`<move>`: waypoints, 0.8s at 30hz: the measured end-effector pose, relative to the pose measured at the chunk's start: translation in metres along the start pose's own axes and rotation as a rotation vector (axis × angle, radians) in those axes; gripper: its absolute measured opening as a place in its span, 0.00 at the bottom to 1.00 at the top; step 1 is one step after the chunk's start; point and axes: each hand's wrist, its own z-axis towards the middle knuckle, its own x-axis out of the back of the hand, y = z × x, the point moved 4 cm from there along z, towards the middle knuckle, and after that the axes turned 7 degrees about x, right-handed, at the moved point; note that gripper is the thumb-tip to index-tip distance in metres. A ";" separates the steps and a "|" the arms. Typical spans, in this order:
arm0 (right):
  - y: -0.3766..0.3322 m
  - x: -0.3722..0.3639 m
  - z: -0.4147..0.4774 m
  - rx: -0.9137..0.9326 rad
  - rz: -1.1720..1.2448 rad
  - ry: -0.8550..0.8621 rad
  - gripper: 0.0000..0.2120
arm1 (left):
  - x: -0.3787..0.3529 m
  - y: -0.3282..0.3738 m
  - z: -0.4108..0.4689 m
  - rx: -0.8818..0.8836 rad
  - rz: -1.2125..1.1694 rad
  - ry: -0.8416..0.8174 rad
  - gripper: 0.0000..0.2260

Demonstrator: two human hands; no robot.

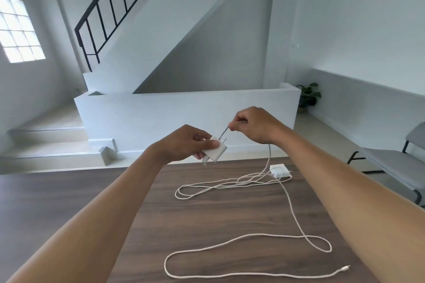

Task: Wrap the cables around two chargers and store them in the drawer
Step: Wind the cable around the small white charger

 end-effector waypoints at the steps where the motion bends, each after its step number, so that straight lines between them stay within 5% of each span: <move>1: -0.007 0.002 0.002 0.013 -0.014 0.006 0.10 | 0.001 0.000 0.001 -0.002 0.003 0.027 0.14; 16: -0.041 -0.010 -0.015 0.133 -0.028 0.080 0.16 | 0.015 0.009 0.018 0.016 -0.185 0.378 0.15; 24: -0.024 -0.037 -0.047 0.175 0.259 0.300 0.12 | 0.015 0.021 0.023 0.004 -0.437 0.345 0.13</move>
